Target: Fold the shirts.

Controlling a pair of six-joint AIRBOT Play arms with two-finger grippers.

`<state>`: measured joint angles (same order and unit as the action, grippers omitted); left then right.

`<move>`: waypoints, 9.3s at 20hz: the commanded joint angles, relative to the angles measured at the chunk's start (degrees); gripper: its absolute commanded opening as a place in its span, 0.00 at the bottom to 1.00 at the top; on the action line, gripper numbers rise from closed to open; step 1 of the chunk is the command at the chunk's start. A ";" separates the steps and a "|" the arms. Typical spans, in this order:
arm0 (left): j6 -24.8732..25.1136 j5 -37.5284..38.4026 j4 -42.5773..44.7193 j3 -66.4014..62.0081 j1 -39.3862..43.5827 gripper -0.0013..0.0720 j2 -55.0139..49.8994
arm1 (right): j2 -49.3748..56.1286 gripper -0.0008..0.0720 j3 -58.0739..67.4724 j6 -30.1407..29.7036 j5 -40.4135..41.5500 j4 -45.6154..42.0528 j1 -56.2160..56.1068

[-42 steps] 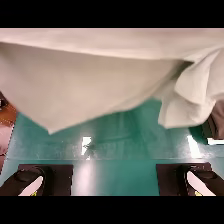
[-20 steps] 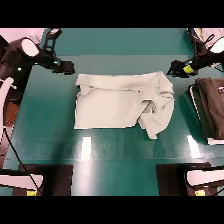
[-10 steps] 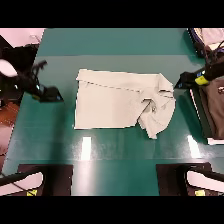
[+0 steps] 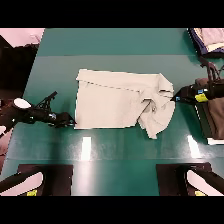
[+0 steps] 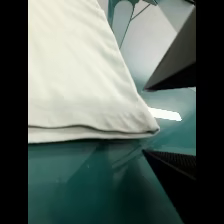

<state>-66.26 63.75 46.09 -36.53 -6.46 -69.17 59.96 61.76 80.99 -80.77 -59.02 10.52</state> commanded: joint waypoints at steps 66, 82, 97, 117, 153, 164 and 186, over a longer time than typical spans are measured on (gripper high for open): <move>-15.02 8.44 27.15 -84.32 8.55 0.05 20.92 | -16.76 0.02 53.44 3.17 5.55 -23.65 2.45; -15.85 -6.01 30.21 -60.72 8.55 0.05 -18.23 | 35.36 0.02 50.01 6.43 -3.26 -23.47 -5.81; -10.43 -2.86 40.59 -57.40 8.55 0.05 -25.77 | 35.43 0.02 30.45 6.64 9.79 -23.56 -7.30; -12.41 6.95 41.59 -49.18 6.69 0.59 -24.57 | 24.37 0.48 16.39 5.73 8.98 -15.54 -9.20; -3.67 0.96 18.58 -4.72 -8.96 0.05 0.13 | -0.28 0.47 -2.93 -1.55 -3.67 -8.28 -9.20; -3.76 4.37 12.76 -10.08 -8.39 0.05 2.32 | -2.73 0.49 -26.01 -3.72 0.42 -0.11 16.13; -6.43 14.40 17.38 -8.72 -8.39 0.05 12.26 | -19.37 0.03 -23.91 -4.74 -4.44 -8.96 16.44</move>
<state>-71.35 74.85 62.26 -46.06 -14.85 -61.84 46.78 34.44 74.52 -75.88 -59.29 24.62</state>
